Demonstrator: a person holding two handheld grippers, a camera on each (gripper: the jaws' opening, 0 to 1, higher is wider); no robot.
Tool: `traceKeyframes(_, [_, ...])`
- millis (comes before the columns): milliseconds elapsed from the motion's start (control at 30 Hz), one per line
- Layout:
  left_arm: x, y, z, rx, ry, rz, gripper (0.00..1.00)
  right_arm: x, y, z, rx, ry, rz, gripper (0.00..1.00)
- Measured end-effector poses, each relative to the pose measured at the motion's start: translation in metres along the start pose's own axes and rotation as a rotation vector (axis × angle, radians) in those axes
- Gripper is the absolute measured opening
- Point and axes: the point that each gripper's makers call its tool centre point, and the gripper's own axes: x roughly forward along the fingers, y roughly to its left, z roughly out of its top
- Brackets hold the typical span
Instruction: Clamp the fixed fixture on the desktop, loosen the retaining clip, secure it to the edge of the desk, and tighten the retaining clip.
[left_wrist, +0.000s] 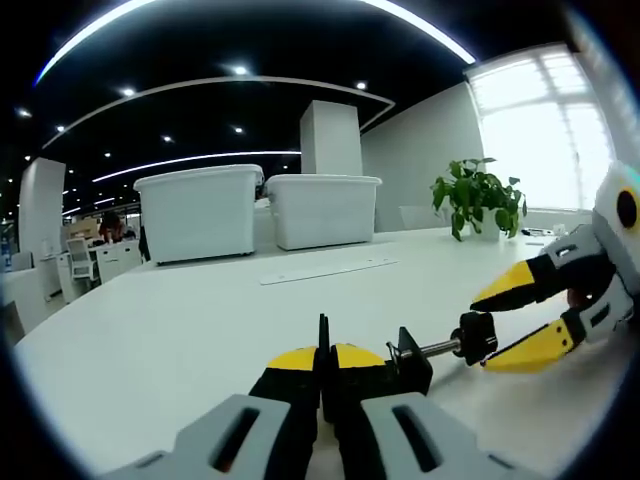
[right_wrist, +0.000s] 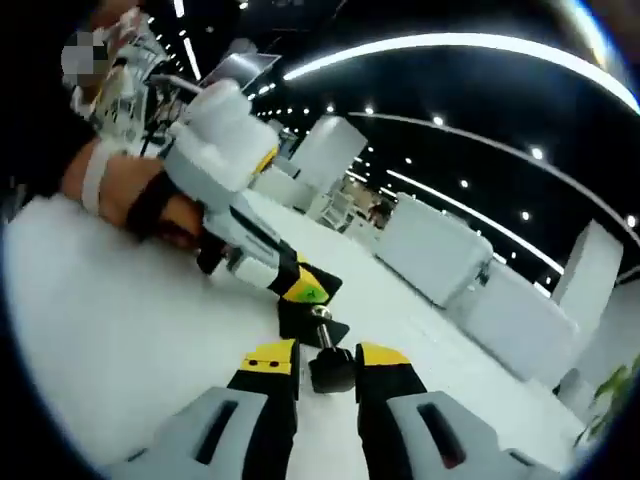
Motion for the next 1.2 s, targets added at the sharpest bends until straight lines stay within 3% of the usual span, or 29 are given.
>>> traceKeyframes(67, [0.000,0.000,0.000,-0.001,0.000,0.000,0.04,-0.002,-0.005,0.002,0.182,-0.002,0.017,0.29])
traceKeyframes(167, [0.000,-0.001,0.000,-0.001,0.000,0.000,0.04,-0.004,-0.021,-0.003,0.384,0.009,-0.012,0.30])
traceKeyframes(233, [0.001,-0.001,0.001,-0.001,0.000,0.000,0.04,-0.004,-0.033,-0.016,0.553,0.038,-0.023,0.29])
traceKeyframes(400, [0.003,-0.002,0.002,0.002,0.000,-0.001,0.04,-0.001,-0.034,-0.028,0.771,0.052,0.021,0.24])
traceKeyframes(467, [0.003,-0.002,0.002,0.001,0.001,-0.001,0.04,0.001,-0.035,-0.036,0.808,0.090,0.006,0.23])
traceKeyframes(667, [0.005,-0.003,0.003,-0.002,0.001,-0.002,0.04,0.001,-0.031,-0.034,0.761,0.070,0.024,0.20])
traceKeyframes(733, [0.005,-0.004,0.003,-0.001,0.001,-0.002,0.04,0.002,-0.033,-0.031,0.649,0.064,0.013,0.19])
traceKeyframes(833, [0.005,-0.003,0.003,-0.001,0.001,-0.001,0.04,0.003,-0.029,-0.023,0.342,0.048,0.007,0.18])
traceKeyframes(1000, [0.004,-0.003,0.003,0.001,0.001,0.000,0.04,0.002,-0.021,-0.016,-0.085,0.023,-0.031,0.18])
traceKeyframes(1033, [0.004,-0.003,0.003,0.002,0.001,0.001,0.04,0.003,-0.019,-0.013,-0.208,0.010,-0.042,0.18])
traceKeyframes(1200, [0.004,-0.003,0.003,0.001,0.001,0.002,0.04,0.002,-0.007,-0.014,-0.551,0.002,-0.079,0.17])
